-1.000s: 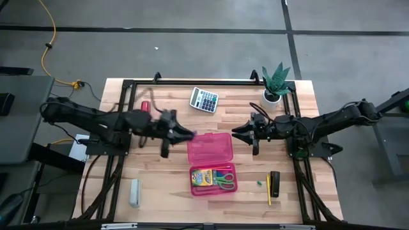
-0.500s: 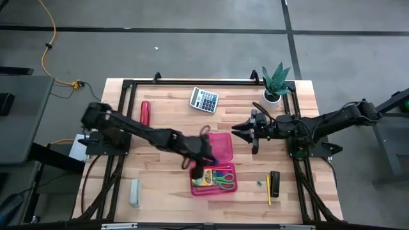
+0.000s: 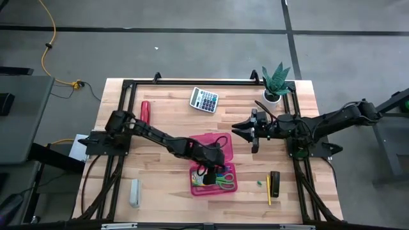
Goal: Pack school essentials
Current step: Put the purple eraser into the pink supply box
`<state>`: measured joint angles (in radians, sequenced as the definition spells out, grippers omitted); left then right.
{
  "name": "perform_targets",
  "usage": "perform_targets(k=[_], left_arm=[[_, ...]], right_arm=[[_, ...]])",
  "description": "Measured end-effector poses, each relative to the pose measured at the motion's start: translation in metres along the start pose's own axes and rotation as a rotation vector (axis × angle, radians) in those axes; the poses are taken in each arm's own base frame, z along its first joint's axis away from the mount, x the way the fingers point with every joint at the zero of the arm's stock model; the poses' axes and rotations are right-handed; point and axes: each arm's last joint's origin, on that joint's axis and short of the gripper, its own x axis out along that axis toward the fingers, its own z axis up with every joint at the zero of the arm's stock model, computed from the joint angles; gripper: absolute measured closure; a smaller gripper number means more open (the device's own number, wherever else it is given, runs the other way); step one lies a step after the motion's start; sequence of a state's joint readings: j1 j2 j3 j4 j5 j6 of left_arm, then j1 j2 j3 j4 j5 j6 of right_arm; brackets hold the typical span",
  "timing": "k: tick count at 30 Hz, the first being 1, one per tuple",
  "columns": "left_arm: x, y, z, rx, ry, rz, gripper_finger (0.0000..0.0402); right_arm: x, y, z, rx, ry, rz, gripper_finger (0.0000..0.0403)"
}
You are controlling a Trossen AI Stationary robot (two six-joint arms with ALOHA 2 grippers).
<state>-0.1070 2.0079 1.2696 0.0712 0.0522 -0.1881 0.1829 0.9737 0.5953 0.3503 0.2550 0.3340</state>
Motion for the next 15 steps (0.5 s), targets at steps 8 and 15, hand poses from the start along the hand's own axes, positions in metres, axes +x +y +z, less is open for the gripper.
perform_targets(k=[8, 15], left_arm=[[0.0020, 0.0035, -0.0006, -0.051, 0.010, -0.022, 0.0322], [0.0019, 0.0028, -0.0006, -0.103, 0.015, -0.040, 0.0248]], right_arm=[[0.0000, 0.0004, 0.0013, 0.001, -0.013, 0.004, 0.0309], [0.0000, 0.0005, 0.0013, 0.001, -0.013, 0.005, 0.0309]])
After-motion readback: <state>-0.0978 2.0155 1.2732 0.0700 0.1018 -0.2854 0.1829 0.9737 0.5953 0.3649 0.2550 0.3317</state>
